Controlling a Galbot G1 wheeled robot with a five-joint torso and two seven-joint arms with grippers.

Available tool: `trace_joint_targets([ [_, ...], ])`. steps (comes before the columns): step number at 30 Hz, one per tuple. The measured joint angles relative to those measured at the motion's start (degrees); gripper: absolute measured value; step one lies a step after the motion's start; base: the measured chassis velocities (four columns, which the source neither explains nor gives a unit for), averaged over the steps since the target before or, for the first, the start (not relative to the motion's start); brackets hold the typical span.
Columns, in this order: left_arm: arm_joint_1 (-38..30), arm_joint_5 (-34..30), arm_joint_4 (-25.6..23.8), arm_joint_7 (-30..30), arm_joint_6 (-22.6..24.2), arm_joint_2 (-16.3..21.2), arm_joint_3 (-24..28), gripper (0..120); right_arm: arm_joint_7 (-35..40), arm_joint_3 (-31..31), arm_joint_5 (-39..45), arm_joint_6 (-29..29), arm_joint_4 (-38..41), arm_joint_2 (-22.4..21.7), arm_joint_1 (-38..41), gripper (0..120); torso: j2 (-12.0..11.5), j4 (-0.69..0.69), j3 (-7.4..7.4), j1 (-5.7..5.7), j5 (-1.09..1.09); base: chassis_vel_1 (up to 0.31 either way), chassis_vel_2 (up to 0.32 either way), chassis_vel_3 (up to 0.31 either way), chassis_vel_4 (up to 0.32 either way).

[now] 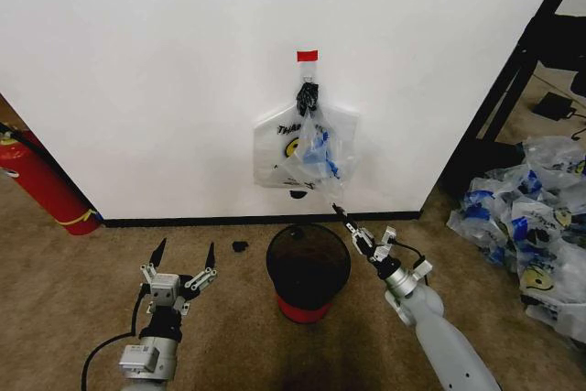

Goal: Pick up the garbage bag from the wall and place it over the trash bin.

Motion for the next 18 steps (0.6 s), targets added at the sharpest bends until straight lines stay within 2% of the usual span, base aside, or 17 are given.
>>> trace_joint_targets([
  [18, -0.45, -1.17, 0.39, 0.05, 0.29, 0.88, -0.11, 100, -5.57, 3.27, -5.47, -0.62, -4.17, 1.51, -0.55, 0, 0.00, 0.00, 0.00, 0.00, 0.00, 0.000, 0.000, 0.000, 0.000],
])
